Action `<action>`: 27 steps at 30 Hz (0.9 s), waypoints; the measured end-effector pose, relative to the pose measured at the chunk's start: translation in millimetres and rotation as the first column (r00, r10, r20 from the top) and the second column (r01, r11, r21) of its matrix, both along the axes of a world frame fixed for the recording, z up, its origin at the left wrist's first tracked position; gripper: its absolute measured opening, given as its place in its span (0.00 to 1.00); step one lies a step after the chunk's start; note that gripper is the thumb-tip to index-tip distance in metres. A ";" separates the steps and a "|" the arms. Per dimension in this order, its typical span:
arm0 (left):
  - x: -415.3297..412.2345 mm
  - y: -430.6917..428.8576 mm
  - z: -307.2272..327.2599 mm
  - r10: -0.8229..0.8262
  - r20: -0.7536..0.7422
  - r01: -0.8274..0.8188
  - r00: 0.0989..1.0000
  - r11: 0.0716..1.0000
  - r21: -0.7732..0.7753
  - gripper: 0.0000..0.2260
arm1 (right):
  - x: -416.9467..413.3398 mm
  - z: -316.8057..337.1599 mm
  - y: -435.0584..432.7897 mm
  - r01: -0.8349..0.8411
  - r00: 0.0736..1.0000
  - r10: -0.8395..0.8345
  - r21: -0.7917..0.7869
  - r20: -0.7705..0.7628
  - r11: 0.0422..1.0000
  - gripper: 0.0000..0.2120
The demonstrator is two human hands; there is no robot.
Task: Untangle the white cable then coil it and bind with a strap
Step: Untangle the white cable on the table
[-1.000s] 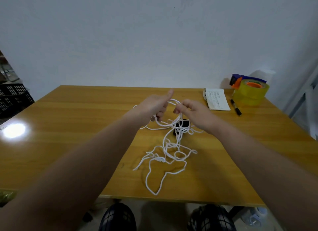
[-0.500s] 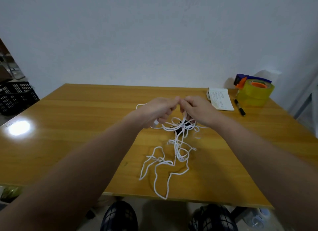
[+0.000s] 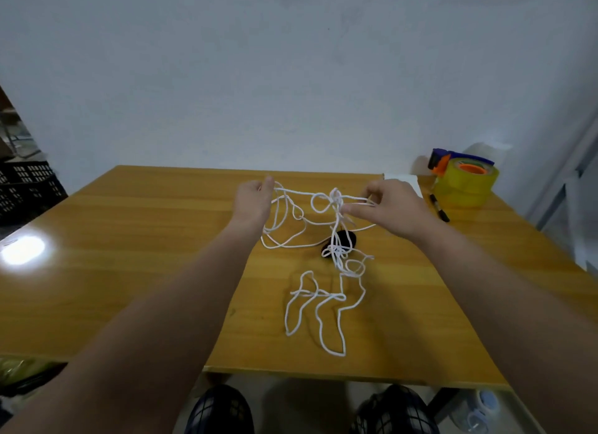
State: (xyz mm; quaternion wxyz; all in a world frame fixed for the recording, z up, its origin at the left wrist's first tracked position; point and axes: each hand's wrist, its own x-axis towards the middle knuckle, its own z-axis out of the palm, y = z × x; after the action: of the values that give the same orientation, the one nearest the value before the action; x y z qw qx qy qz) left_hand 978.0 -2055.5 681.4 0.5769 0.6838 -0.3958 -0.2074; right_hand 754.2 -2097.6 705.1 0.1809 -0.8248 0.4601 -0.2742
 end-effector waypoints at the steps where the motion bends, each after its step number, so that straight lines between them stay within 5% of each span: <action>1: 1.9 -0.7 -6.1 0.015 0.012 -0.015 1.000 1.000 0.020 0.17 | 0.4 -1.8 2.1 0.016 1.000 -0.015 -0.034 0.020 0.999 0.17; 4: 5.5 -7.4 -17.9 0.077 -0.033 -0.073 0.997 0.992 0.102 0.16 | 6.4 -10.6 8.6 -0.028 0.920 0.037 -0.029 0.390 0.999 0.09; 8: 29.7 1.4 -36.7 0.143 -0.134 -0.106 0.981 0.962 0.253 0.15 | 0.9 -9.1 10.5 -0.008 0.523 -0.043 0.055 0.851 0.998 0.12; 12: 29.8 9.3 -43.7 0.100 -0.021 -0.092 0.995 0.965 0.245 0.16 | 6.3 15.5 27.1 -0.483 0.162 -0.055 0.128 0.985 0.866 0.17; 13: 23.8 7.3 -39.0 0.071 -0.012 -0.066 0.997 0.969 0.238 0.16 | 12.4 20.9 31.1 -0.525 0.171 -0.101 0.177 0.980 0.833 0.18; 15: 12.9 1.2 -26.4 0.007 -0.020 -0.003 1.000 0.979 0.202 0.19 | 23.5 25.0 35.4 -0.441 0.428 -0.096 0.300 0.899 0.846 0.18; 17: 2.3 -1.8 -13.0 -0.051 -0.052 0.058 0.997 0.989 0.134 0.19 | 33.4 19.5 35.0 -0.262 0.809 0.007 0.350 0.588 0.899 0.14; 19: -6.3 -4.3 -1.7 -0.110 -0.099 0.116 0.989 0.992 0.057 0.18 | 40.2 10.9 32.2 -0.145 0.980 0.091 0.325 0.175 0.934 0.26; 21: -9.5 -5.3 8.6 -0.172 -0.130 0.171 0.976 0.985 -0.021 0.16 | 43.3 2.8 26.2 -0.090 0.983 0.119 0.206 -0.136 0.974 0.31; 23: -8.3 -5.7 18.5 -0.217 -0.105 0.211 0.971 0.975 -0.063 0.18 | 43.9 1.9 22.4 -0.046 0.955 0.070 0.090 -0.287 0.995 0.21; 25: -6.9 -5.4 27.1 -0.226 -0.083 0.219 0.971 0.972 -0.081 0.18 | 43.6 1.0 19.6 -0.036 0.940 0.035 0.004 -0.339 0.999 0.14; 27: -5.6 -5.8 33.2 -0.186 -0.103 0.178 0.977 0.981 -0.076 0.18 | 43.6 -2.9 16.4 -0.048 0.977 0.044 -0.016 -0.209 0.999 0.11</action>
State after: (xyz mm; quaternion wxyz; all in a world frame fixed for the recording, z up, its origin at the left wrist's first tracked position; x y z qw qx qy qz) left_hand 972.4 -2061.3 714.6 0.5986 0.6128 -0.4312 -0.2832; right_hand 797.9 -2081.3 702.3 0.1293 -0.8613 0.4543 -0.1870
